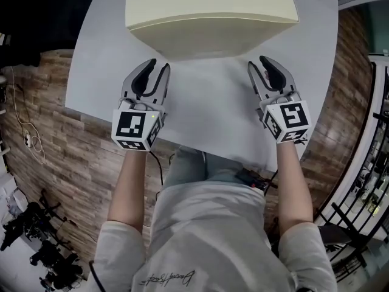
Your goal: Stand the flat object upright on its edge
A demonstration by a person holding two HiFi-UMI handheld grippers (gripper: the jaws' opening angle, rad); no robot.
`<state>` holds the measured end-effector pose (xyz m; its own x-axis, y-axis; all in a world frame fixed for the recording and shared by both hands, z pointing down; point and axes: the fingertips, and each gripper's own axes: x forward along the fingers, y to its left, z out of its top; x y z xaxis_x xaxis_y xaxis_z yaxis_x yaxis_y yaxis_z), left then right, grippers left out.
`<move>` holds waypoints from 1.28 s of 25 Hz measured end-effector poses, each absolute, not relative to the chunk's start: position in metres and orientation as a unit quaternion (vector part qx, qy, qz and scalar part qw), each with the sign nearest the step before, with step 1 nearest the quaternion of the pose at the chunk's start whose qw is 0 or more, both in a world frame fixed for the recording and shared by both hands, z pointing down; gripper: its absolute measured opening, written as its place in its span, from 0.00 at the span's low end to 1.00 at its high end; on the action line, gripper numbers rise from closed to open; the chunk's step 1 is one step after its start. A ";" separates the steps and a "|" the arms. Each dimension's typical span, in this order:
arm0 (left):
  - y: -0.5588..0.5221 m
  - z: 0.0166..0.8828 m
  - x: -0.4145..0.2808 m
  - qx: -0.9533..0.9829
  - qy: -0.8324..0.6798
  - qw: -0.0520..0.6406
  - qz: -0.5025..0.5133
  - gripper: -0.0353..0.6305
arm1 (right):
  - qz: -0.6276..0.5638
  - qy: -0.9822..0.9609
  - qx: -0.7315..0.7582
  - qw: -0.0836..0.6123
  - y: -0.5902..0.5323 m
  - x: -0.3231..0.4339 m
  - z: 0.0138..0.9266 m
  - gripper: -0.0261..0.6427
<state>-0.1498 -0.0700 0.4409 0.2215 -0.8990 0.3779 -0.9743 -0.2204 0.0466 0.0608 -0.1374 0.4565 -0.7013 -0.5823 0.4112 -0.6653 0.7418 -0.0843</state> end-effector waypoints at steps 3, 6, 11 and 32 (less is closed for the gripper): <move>-0.061 0.436 -0.151 0.767 -0.611 0.138 0.136 0.18 | 0.116 -0.916 0.335 0.185 -0.125 0.060 0.456 0.21; -0.052 0.428 -0.149 0.769 -0.611 0.133 0.136 0.12 | 0.116 -0.919 0.328 0.187 -0.111 0.059 0.452 0.17; -0.039 0.417 -0.132 0.783 -0.594 0.129 0.136 0.07 | 0.115 -0.925 0.313 0.184 -0.094 0.054 0.438 0.12; -0.008 0.376 -0.077 0.810 -0.550 0.164 0.121 0.07 | 0.161 -0.920 0.296 0.201 -0.052 0.058 0.393 0.08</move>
